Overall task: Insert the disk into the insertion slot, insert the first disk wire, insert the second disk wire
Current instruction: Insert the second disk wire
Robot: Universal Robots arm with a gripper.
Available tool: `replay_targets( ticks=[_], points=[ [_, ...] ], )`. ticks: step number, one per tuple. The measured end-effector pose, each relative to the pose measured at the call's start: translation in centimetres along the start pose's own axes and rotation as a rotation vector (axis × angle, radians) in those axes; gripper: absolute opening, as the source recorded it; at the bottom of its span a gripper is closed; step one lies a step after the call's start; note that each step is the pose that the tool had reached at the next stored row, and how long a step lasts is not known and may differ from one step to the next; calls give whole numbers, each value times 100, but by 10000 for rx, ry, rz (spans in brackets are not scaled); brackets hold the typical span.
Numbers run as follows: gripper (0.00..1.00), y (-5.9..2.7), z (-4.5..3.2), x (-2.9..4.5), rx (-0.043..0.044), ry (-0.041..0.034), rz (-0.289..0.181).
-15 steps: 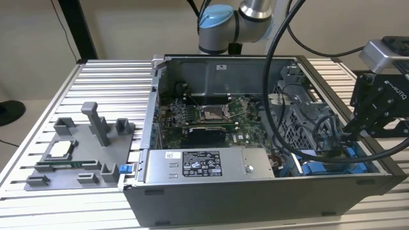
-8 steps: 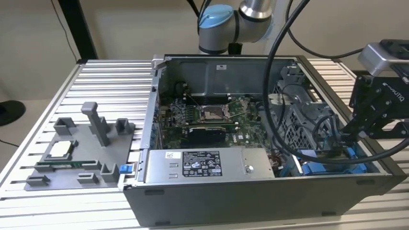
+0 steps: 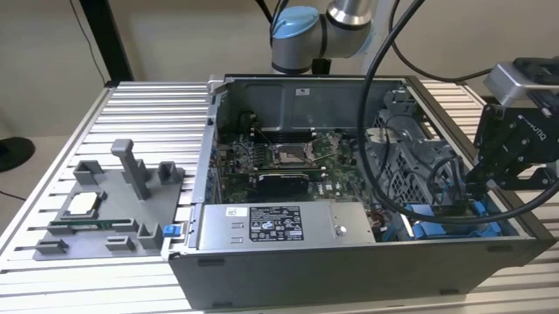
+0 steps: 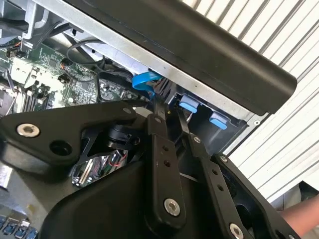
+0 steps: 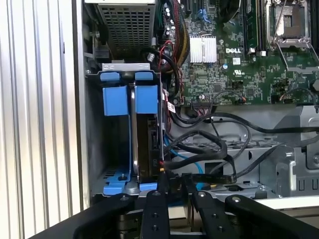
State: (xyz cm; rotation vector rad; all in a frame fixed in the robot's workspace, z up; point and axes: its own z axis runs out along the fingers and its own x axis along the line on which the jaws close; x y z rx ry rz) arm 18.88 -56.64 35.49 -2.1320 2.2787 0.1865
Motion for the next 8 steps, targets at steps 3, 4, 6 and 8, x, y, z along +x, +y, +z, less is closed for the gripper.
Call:
replay_targets(
  ticks=[3,4,6,8],
  points=[
    [100,-1,4,-2,0,2,0],
    [0,-1,4,-2,1,3,0],
    [0,-1,5,-2,-2,1,0],
    [0,0,2,-3,-9,1,1]
  ],
)
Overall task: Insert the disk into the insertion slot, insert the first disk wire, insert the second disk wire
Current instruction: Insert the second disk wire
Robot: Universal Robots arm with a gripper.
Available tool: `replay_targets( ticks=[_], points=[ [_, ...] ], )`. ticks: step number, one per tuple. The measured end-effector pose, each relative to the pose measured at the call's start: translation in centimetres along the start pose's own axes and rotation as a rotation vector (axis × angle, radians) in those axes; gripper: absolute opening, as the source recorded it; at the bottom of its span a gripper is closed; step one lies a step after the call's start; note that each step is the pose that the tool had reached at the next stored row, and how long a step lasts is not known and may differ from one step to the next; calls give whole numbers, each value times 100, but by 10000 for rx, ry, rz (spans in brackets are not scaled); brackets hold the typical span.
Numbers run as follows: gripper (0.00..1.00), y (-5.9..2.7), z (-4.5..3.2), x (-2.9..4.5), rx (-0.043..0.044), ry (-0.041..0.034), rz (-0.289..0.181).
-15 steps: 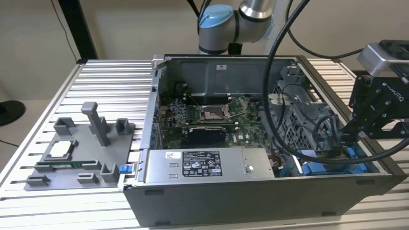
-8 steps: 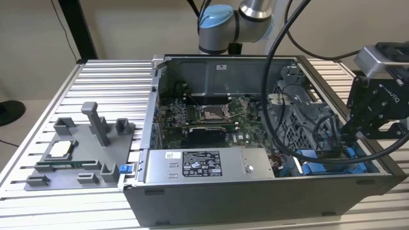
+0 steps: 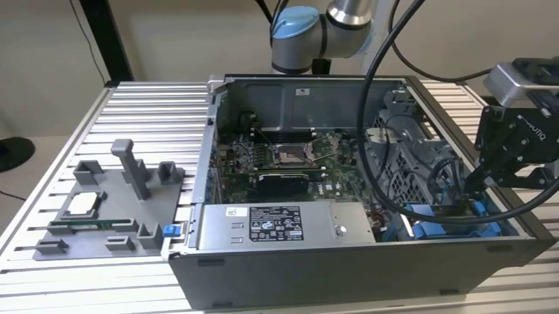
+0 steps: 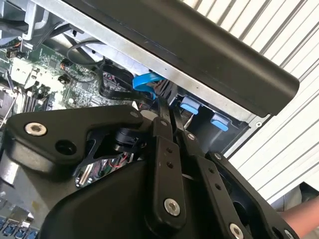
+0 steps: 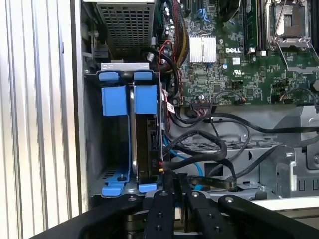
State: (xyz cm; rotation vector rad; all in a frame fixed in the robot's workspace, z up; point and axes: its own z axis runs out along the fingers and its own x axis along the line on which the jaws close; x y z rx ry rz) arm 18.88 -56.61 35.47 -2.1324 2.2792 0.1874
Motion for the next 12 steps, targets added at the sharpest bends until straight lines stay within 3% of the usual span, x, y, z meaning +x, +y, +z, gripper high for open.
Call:
replay_targets(
  ticks=[8,12],
  points=[
    [0,34,-50,-2,-14,3,3],
    [0,74,-131,-7,-14,2,5]
  ],
)
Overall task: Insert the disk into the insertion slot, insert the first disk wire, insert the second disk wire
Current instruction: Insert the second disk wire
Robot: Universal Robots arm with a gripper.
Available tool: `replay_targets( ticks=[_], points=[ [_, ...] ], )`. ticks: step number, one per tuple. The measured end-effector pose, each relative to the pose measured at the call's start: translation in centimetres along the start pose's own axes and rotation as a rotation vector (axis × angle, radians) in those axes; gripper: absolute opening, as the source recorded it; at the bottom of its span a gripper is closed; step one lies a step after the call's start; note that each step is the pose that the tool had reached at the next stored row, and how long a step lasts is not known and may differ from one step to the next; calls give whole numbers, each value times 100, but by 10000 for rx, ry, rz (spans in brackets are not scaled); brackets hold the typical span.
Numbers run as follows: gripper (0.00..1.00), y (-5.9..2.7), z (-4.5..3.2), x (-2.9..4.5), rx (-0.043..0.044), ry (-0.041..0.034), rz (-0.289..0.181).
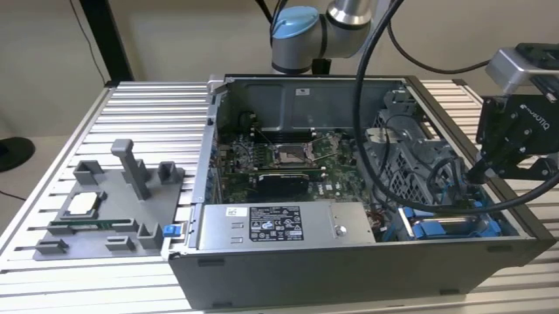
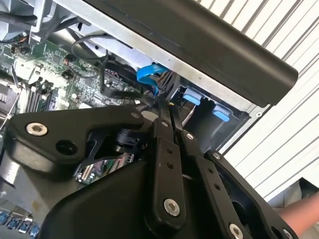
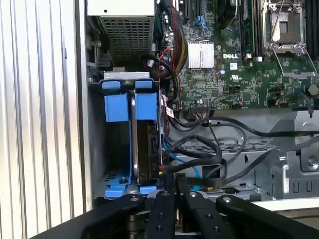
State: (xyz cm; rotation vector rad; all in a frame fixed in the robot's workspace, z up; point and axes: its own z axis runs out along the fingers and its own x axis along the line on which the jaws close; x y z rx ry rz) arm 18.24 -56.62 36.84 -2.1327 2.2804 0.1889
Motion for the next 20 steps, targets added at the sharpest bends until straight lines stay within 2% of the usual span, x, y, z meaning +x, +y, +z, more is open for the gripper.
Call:
replay_targets(
  ticks=[4,7,11,12,14,18,20],
  points=[
    [0,41,-73,-3,0,-1,5],
    [0,41,-68,-6,-16,-4,6],
    [0,24,-67,-9,-112,8,16],
    [100,18,-67,-9,-127,8,17],
    [100,-12,-62,-10,-178,10,23],
    [100,-132,-36,-15,-383,24,43],
    [100,-192,-27,-18,-519,33,56]
  ],
)
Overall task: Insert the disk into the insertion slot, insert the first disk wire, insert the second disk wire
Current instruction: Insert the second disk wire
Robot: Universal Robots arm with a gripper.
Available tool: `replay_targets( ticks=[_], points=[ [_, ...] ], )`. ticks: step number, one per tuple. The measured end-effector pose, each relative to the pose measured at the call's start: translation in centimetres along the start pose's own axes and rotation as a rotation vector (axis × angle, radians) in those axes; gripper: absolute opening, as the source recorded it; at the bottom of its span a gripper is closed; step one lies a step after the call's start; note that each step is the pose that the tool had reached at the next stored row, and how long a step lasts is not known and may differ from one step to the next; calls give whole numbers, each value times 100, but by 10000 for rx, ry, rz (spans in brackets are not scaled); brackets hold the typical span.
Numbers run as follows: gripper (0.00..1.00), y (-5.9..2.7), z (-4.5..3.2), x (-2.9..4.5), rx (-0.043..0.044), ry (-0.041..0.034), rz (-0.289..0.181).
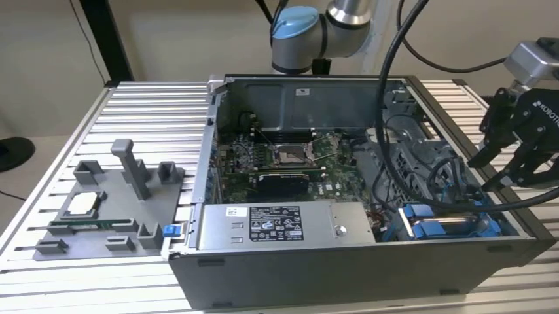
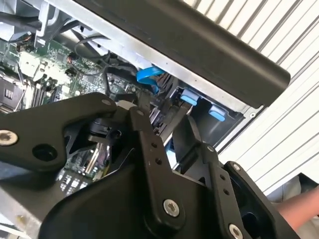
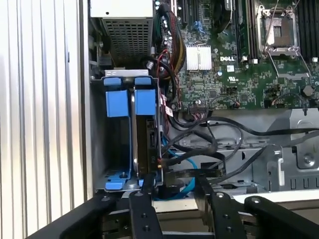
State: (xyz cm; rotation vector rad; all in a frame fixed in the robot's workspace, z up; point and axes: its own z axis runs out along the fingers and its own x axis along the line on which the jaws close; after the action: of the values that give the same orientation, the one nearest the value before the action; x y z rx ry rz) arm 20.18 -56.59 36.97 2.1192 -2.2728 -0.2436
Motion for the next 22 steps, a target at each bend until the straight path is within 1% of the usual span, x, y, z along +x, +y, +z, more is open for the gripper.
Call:
replay_targets(
  ticks=[1,3,4,5,6,9,12,18,22],
  points=[
    [100,-26,4,-1,-85,4,7],
    [100,-46,14,2,-239,15,24],
    [100,-48,24,9,-298,17,29],
    [100,-50,36,17,-334,17,34],
    [100,-52,50,24,-351,18,35],
    [100,-61,100,44,-367,20,36],
    [100,-64,127,49,-387,23,38],
    [100,-67,149,52,-412,24,40],
    [100,-68,150,53,-425,23,41]
  ],
)
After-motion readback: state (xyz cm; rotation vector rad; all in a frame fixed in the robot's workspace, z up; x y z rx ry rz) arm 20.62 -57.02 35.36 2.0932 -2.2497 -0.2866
